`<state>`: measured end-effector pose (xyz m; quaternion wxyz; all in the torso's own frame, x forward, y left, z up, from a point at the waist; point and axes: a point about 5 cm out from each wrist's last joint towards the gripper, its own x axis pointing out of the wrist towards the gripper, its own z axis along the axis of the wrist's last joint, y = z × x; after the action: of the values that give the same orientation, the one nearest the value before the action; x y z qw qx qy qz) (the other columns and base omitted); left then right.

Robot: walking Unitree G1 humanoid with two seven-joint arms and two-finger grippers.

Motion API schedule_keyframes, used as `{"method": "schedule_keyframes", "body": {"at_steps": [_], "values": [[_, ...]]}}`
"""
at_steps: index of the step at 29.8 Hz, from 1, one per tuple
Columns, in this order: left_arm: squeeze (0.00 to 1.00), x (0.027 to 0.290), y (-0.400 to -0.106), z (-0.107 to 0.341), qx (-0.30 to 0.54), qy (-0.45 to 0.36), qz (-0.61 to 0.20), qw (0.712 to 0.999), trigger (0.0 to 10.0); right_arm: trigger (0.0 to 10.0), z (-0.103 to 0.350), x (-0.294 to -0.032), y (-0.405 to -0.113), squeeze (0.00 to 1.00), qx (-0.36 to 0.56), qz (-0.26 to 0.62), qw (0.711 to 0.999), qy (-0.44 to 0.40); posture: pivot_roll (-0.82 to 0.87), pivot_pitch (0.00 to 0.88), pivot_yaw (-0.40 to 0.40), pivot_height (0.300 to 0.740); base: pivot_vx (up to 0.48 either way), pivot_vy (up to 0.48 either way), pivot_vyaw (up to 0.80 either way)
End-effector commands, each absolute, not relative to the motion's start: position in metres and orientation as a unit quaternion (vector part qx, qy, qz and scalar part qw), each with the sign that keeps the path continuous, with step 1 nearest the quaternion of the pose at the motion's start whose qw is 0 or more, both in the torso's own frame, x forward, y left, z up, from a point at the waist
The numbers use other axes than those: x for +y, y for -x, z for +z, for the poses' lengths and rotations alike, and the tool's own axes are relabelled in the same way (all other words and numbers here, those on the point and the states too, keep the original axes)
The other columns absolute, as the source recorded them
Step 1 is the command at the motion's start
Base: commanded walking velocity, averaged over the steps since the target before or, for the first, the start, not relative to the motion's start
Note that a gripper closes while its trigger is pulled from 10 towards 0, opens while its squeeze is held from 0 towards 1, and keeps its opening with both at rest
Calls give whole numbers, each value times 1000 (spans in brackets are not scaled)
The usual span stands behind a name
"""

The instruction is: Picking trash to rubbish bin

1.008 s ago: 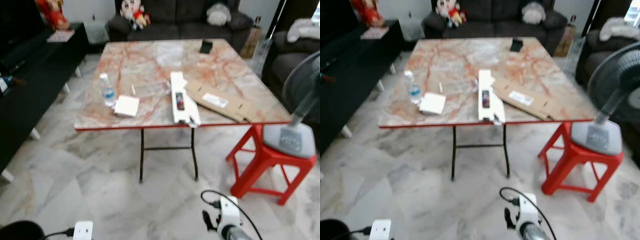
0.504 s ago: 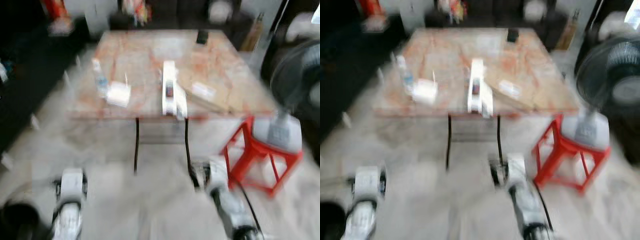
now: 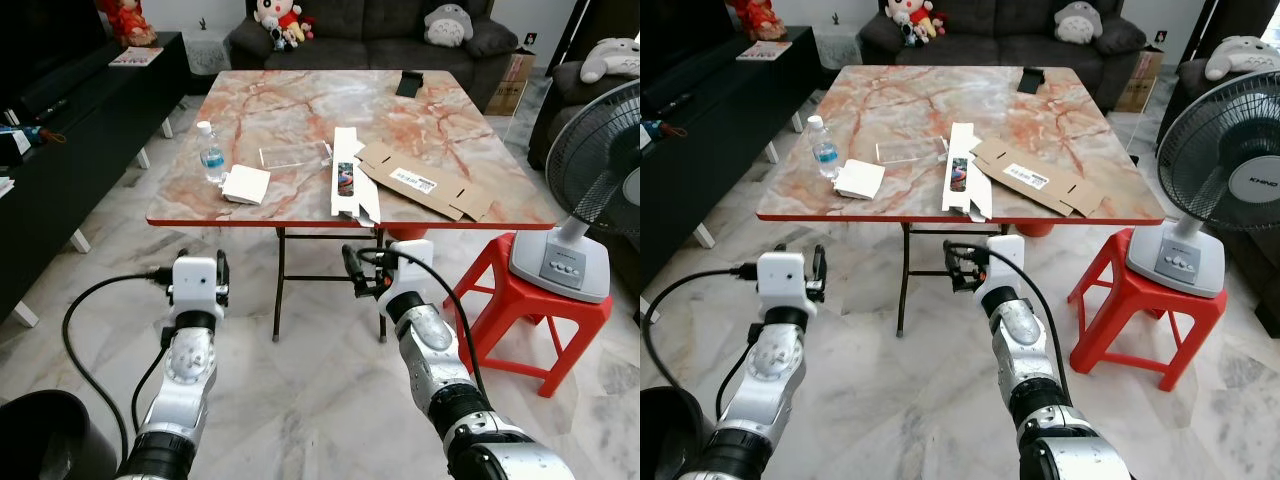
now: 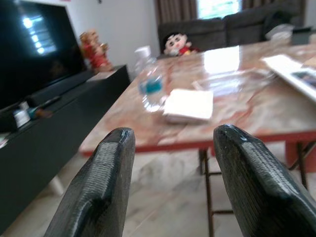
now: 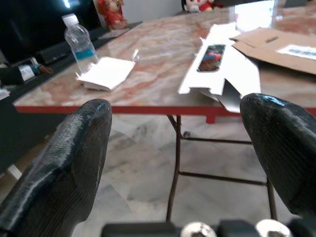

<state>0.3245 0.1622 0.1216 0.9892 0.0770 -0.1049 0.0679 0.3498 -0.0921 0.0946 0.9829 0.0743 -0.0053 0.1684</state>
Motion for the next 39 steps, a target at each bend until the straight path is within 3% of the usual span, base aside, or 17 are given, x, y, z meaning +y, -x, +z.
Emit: {"method": "schedule_keyframes", "body": {"at_steps": [1,5,19,25,39], "values": [[0,158,-329,128,-107,-74,62,990,10000,10000,110,-84,-355,0,-34,182,981,-56,42,0,-7,740,247,0,788],[0,155,-334,136,-112,-73,59,989,10000,10000,111,-79,-353,0,-40,194,979,-57,50,0,-10,740,349,0,734],[0,148,-336,137,-107,-71,45,991,10000,10000,114,-71,-351,0,-49,199,976,-73,47,0,13,740,399,0,0],[0,147,-340,144,-114,-70,46,990,10000,10000,112,-69,-348,0,-50,203,975,-81,49,0,15,740,459,0,693],[0,144,-340,146,-116,-67,44,990,10000,10000,115,-62,-347,0,-55,218,971,-75,54,0,10,740,464,0,0]]}}
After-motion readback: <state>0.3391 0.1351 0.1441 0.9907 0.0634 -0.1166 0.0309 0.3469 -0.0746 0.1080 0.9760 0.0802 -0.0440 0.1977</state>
